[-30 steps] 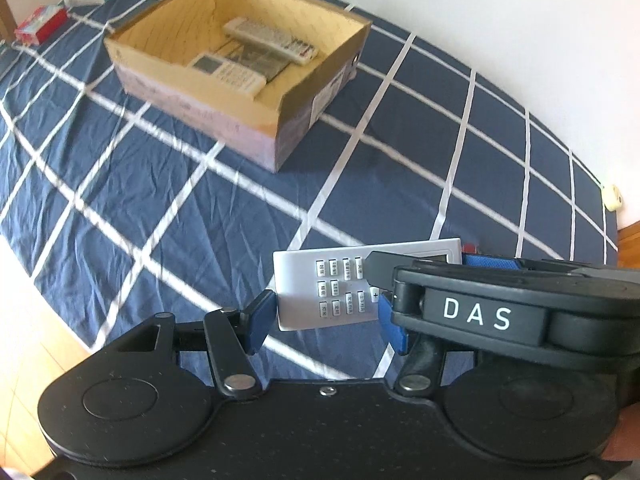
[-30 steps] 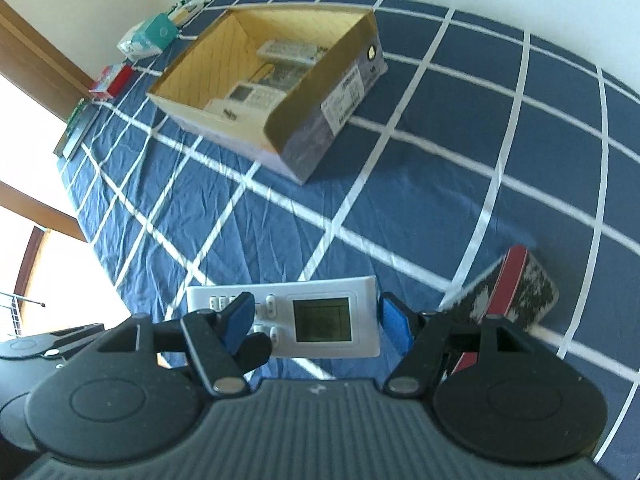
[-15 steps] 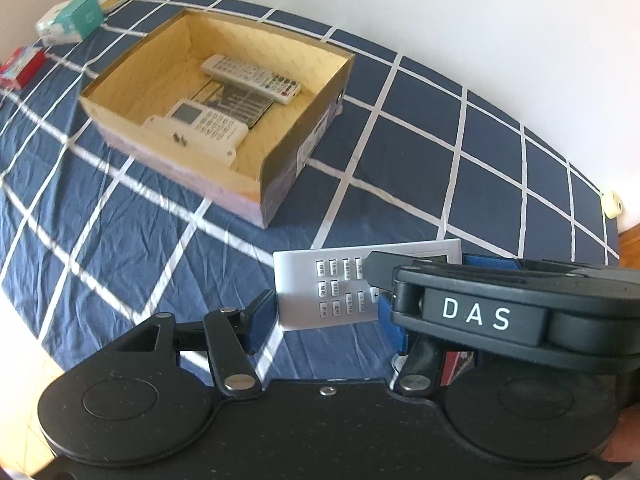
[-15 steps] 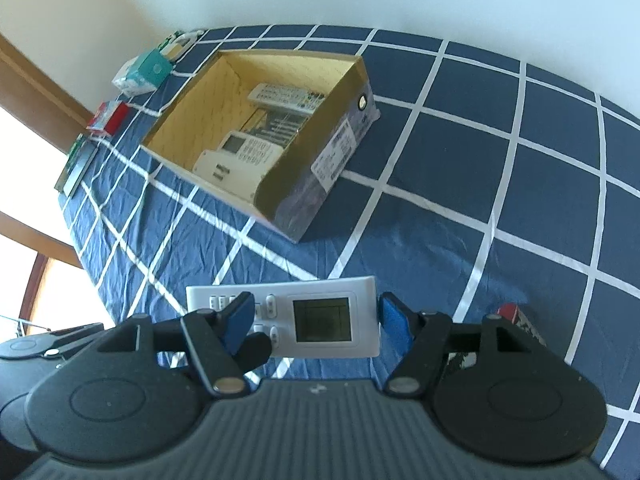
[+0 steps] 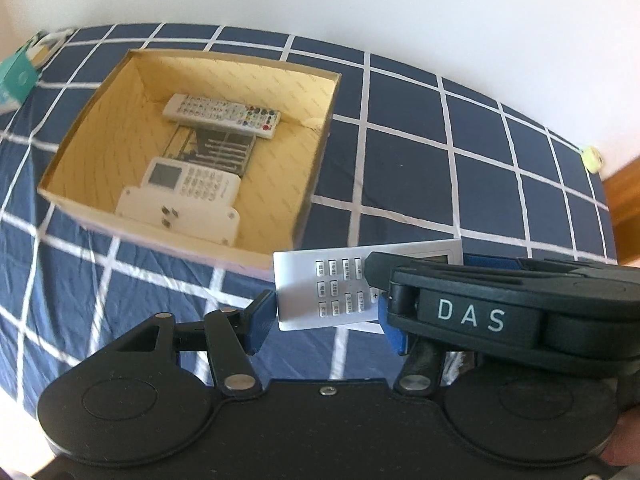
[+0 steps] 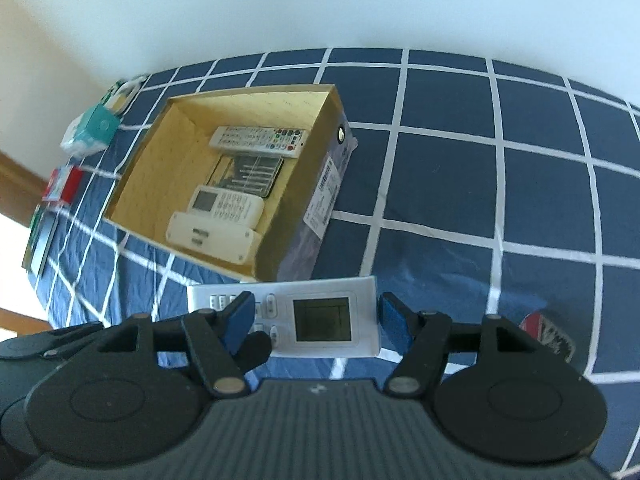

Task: Organize objects
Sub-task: 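Lift the remote with the right tool and carry it over the box, then lower the remote into the box on top of the TV remote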

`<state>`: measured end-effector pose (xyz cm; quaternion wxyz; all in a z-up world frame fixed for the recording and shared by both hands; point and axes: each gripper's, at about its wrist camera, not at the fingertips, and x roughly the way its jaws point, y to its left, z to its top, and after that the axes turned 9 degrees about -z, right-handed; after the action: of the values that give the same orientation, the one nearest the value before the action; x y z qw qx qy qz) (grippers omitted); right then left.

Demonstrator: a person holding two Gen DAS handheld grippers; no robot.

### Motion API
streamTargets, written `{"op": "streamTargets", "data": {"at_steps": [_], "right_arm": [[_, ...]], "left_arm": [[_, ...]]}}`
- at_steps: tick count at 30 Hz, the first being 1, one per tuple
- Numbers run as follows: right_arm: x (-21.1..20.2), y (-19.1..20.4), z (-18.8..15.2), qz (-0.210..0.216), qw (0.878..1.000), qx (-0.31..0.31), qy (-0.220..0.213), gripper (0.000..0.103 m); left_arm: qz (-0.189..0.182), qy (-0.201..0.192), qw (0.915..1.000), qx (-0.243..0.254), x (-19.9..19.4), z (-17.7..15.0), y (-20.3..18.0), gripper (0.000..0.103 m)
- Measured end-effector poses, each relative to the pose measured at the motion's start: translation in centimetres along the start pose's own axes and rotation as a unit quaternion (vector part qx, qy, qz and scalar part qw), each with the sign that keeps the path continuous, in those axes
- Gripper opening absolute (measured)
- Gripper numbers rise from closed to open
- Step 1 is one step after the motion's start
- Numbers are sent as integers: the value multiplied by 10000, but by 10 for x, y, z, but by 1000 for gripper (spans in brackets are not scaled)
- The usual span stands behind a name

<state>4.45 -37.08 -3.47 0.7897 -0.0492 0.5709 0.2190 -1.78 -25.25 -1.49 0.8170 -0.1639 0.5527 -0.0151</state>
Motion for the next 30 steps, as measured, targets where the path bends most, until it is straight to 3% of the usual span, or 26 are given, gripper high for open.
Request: {"op": "streamTargets", "data": {"at_steps": [13,22,30], "right_arm": [[4,62,20,-197,9970,697,-278,68],[23,102,54,-216,9965,736,-329,68],[67,128,105,-194,9978,603,-195,68]], "left_arm": [[-170,52,9974,695,-19,39,53,55],[-185,42,9971,733,-16,77,96,55],[-161,146,9981,575,15,127,139,55]]}}
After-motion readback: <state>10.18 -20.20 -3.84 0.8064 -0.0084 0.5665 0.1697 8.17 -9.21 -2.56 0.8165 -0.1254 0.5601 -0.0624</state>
